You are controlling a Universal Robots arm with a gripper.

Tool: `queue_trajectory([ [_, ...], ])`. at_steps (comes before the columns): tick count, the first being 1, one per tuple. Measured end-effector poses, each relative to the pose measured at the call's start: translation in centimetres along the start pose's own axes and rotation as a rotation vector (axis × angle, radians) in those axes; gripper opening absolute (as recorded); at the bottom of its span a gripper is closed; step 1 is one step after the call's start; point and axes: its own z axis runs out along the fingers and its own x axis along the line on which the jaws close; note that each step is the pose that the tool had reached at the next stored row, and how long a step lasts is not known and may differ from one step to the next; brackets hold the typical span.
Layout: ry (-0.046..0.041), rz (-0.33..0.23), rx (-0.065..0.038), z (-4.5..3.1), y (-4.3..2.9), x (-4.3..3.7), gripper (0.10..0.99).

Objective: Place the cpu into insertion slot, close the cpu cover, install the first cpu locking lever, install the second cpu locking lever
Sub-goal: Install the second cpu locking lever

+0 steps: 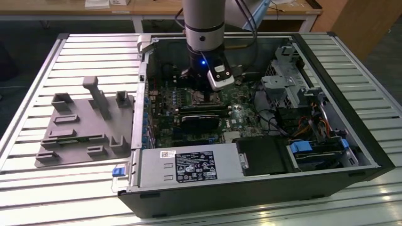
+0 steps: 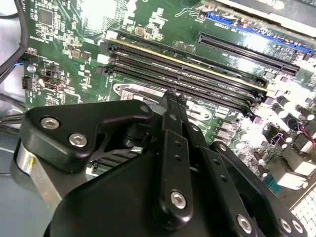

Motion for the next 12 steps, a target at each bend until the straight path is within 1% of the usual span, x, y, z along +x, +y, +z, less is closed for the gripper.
queue_trajectory([
  [7, 0.0005, -0.008, -0.002, 0.28, -0.39, 0.6, 0.106],
  [9, 0.0009, -0.015, -0.004, 0.35, -0.58, 0.73, 0.106],
  [12, 0.0019, -0.04, -0.008, 0.48, -0.66, 0.89, 0.106],
])
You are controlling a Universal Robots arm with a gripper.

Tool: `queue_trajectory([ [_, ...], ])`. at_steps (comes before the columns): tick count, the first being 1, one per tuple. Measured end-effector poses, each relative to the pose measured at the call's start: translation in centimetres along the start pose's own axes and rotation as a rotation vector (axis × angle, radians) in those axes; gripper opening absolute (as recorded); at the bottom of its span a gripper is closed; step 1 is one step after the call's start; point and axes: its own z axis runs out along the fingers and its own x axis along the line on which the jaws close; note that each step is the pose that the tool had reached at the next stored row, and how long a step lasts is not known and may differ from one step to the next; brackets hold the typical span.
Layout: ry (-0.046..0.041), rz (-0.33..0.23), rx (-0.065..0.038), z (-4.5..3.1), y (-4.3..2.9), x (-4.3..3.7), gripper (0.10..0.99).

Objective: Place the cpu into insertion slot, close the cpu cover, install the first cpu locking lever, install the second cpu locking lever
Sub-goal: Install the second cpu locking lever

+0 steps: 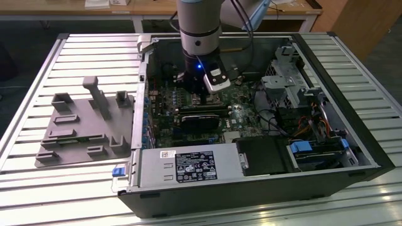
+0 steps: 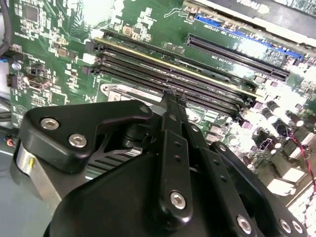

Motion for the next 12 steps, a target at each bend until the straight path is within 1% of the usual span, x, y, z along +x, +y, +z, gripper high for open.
queue_trajectory([
  [8, 0.0031, -0.087, -0.011, 0.38, -0.06, 0.17, 0.106],
  [12, 0.0041, -0.114, -0.015, 0.61, -0.31, 0.38, 0.106],
])
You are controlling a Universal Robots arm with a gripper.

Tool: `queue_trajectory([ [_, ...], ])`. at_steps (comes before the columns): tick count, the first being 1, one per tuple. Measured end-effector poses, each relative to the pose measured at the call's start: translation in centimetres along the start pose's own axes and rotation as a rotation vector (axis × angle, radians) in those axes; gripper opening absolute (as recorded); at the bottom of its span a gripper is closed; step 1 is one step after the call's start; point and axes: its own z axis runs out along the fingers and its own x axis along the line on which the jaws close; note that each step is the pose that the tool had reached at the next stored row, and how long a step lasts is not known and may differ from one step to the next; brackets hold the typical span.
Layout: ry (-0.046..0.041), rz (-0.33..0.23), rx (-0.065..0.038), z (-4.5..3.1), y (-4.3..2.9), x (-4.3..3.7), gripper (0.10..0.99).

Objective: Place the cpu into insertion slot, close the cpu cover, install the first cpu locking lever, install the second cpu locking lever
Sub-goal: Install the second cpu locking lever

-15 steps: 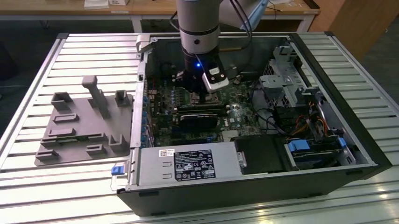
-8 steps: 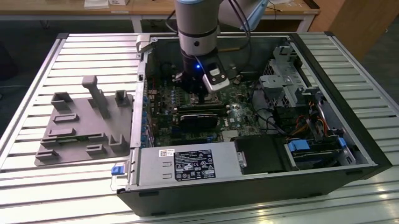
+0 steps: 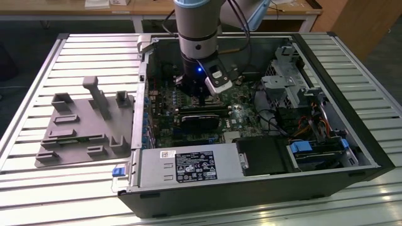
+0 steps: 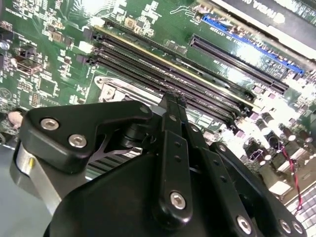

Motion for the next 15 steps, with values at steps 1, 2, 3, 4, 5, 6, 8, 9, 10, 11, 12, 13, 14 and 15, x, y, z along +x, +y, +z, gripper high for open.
queue_trajectory([
  [1, 0.0004, -0.005, -0.002, 0.04, -0.05, 0.06, 0.106],
  [2, 0.0007, -0.01, -0.004, 0.08, -0.11, 0.11, 0.106],
  [3, 0.0009, -0.014, -0.006, 0.11, -0.18, 0.16, 0.106],
  [4, 0.0013, -0.017, -0.009, 0.14, -0.24, 0.2, 0.106],
  [5, 0.0017, -0.021, -0.014, 0.18, -0.28, 0.24, 0.106],
  [6, 0.0023, -0.024, -0.019, 0.21, -0.32, 0.26, 0.106],
  [8, 0.0034, -0.029, -0.033, 0.27, -0.39, 0.31, 0.106],
  [9, 0.0041, -0.031, -0.041, 0.31, -0.42, 0.33, 0.106],
  [10, 0.0047, -0.032, -0.05, 0.34, -0.47, 0.35, 0.106],
  [11, 0.0052, -0.033, -0.057, 0.37, -0.53, 0.37, 0.106],
  [12, 0.0056, -0.035, -0.064, 0.39, -0.61, 0.39, 0.106],
  [13, 0.006, -0.035, -0.069, 0.41, -0.71, 0.41, 0.106],
  [14, 0.0062, -0.036, -0.075, 0.43, -0.83, 0.43, 0.106],
  [15, 0.0063, -0.037, -0.08, 0.45, -0.96, 0.45, 0.106],
])
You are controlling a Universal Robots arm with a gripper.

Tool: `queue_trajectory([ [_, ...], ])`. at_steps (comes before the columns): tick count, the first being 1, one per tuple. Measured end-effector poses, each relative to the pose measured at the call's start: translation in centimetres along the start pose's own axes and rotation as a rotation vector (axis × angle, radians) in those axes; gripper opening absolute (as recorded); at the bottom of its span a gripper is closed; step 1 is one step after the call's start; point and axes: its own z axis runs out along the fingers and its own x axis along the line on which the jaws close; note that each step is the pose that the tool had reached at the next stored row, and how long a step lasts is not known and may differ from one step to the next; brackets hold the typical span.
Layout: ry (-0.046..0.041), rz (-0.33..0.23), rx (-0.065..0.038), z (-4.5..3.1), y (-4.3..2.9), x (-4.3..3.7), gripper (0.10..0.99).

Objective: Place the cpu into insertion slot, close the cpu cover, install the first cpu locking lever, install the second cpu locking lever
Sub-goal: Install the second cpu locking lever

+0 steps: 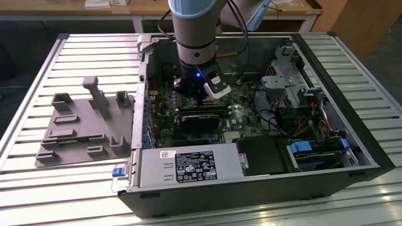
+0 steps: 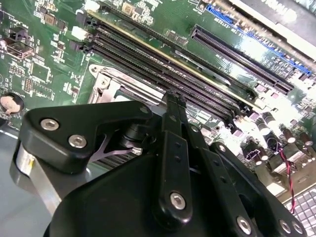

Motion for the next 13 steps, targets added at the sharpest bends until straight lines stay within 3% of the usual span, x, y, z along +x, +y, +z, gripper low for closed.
queue_trajectory([
  [7, 0.0014, 0.001, -0.038, 0.0, -0.95, 0.09, 0.106],
  [13, 0.0024, 0.002, -0.059, 0.14, -1.69, 0.24, 0.106],
])
